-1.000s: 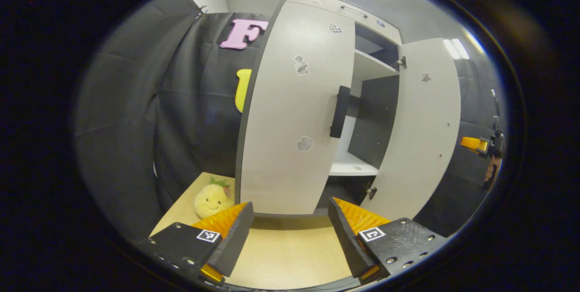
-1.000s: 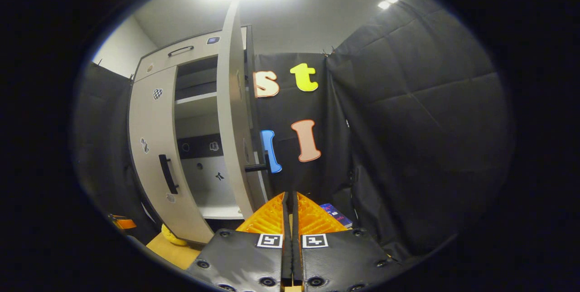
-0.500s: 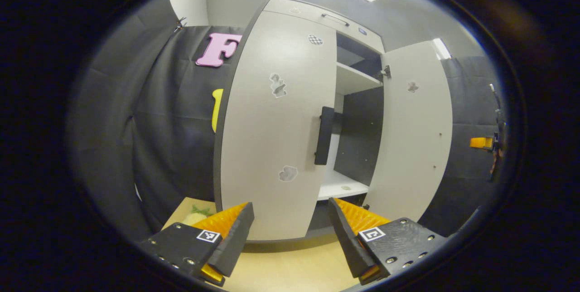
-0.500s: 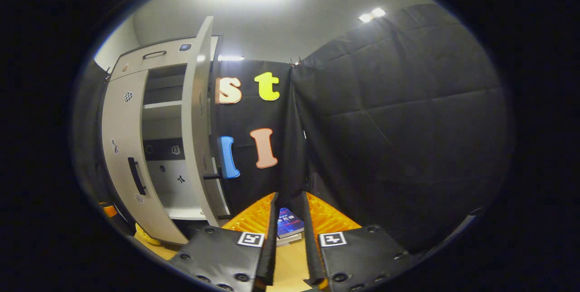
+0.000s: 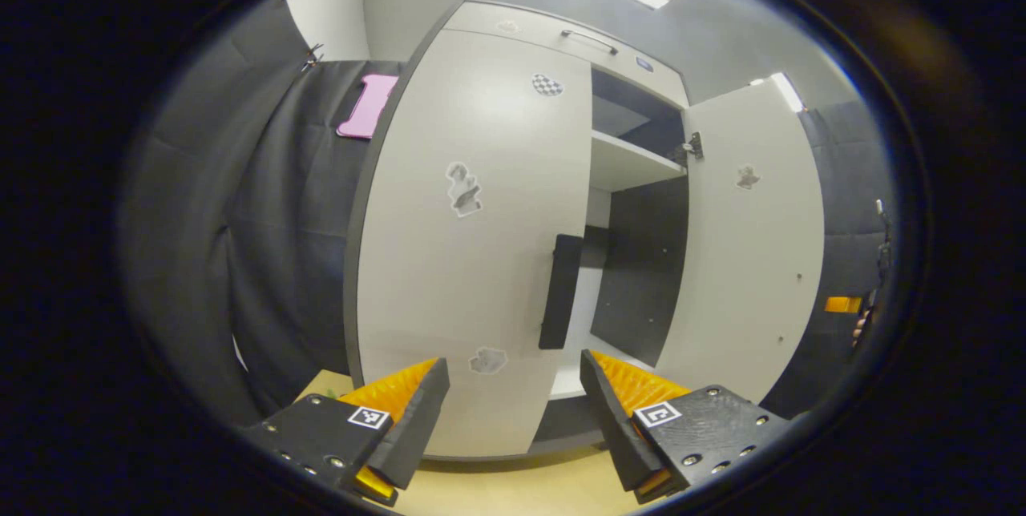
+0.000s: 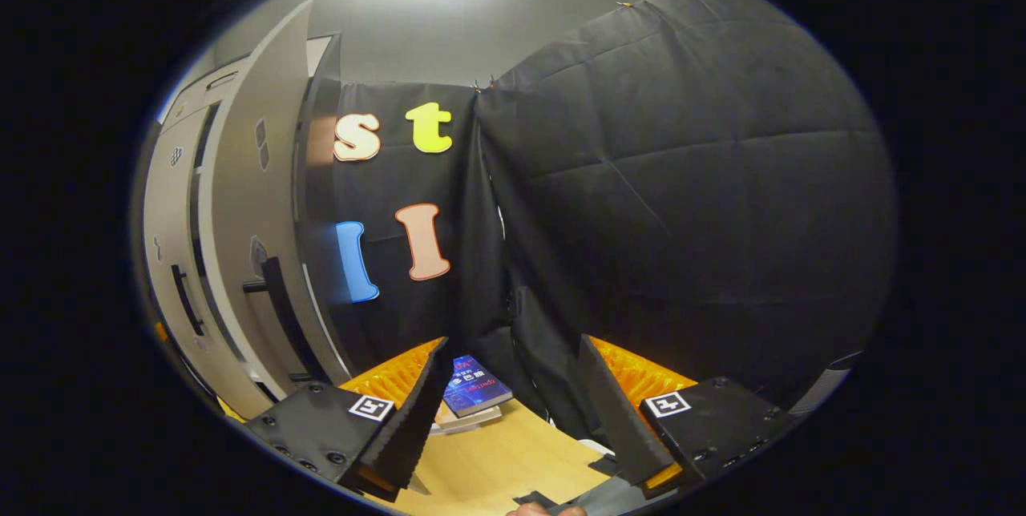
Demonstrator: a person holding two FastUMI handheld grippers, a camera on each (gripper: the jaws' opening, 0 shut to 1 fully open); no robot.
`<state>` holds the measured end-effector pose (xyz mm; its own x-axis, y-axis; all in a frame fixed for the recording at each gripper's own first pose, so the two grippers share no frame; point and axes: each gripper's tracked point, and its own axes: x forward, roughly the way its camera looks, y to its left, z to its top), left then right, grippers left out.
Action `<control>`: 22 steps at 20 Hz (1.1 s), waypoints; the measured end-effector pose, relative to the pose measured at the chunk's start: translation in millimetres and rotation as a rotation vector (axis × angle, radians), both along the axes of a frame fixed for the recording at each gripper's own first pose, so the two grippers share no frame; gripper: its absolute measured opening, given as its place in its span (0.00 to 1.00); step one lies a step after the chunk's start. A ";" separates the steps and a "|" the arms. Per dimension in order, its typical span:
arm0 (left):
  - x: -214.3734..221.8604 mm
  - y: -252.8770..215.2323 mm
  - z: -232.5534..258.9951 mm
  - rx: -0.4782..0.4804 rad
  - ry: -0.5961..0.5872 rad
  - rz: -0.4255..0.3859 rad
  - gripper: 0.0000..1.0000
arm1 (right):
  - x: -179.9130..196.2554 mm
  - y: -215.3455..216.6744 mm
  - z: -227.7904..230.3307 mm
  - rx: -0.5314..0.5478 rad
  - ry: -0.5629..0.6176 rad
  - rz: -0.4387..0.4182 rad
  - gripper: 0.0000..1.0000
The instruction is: Open the right door of the double-door shoe cabinet with the right hand, and open the left door with the left hand.
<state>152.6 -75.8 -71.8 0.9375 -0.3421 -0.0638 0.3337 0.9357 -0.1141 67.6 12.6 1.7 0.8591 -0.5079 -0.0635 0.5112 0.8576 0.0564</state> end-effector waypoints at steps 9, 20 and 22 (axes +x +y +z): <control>65.5 -50.6 32.8 0.089 -0.028 0.125 0.95 | 76.0 -20.6 -37.3 -0.080 0.142 0.178 0.98; 108.7 -88.4 31.5 0.135 -0.026 0.238 0.74 | 145.9 -30.4 -48.4 -0.096 0.160 0.357 0.94; 113.2 -86.0 27.8 0.159 -0.011 0.281 0.74 | 149.0 -39.3 -45.6 -0.106 0.150 0.353 0.93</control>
